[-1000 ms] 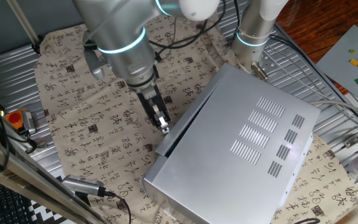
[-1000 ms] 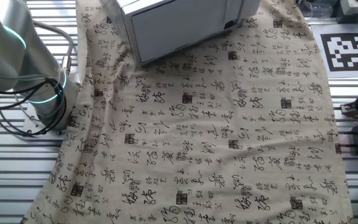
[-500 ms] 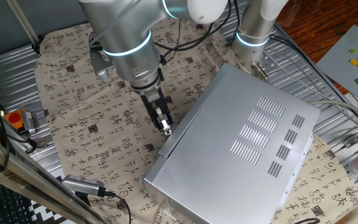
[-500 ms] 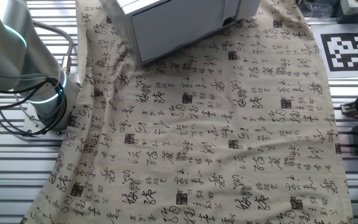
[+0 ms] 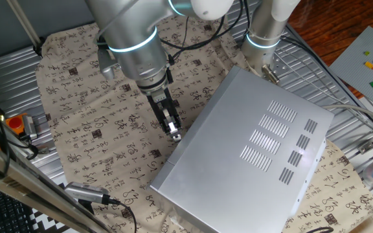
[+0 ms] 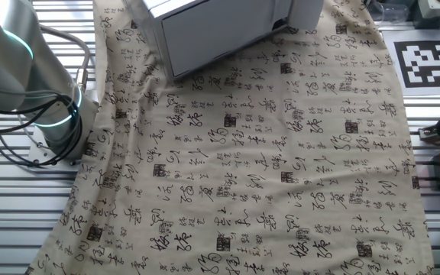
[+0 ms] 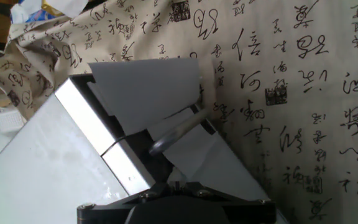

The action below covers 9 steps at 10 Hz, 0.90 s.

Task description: Close the microwave door

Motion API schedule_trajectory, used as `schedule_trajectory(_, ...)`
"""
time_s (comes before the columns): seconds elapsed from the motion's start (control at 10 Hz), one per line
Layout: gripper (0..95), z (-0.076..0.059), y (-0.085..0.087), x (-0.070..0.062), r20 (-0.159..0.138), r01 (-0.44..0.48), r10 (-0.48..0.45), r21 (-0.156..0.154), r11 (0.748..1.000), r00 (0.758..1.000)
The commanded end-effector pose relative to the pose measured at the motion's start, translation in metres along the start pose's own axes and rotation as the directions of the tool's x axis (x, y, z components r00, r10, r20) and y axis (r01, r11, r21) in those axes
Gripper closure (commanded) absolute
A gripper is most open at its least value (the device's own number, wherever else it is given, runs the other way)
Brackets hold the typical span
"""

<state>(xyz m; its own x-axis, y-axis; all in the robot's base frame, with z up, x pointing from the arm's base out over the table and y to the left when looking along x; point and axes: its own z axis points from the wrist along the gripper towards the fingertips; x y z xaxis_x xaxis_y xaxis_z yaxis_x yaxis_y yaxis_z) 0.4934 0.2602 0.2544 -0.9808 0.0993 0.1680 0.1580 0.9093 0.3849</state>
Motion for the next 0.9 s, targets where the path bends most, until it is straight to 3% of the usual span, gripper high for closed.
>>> schedule_trajectory(0.1,95.0,-0.005,-0.014,-0.005,-0.005,0.177,-0.18,0.188,0.966,0.984)
schedule_trajectory(0.5,95.0,-0.008,-0.025,-0.008,-0.006,0.182,-0.186,0.244,0.953,0.983)
schedule_trajectory(0.6,95.0,-0.008,-0.031,-0.009,-0.028,0.227,-0.23,0.309,0.923,0.973)
schedule_trajectory(0.9,95.0,-0.014,-0.054,-0.013,-0.049,0.292,-0.292,0.32,0.901,0.955)
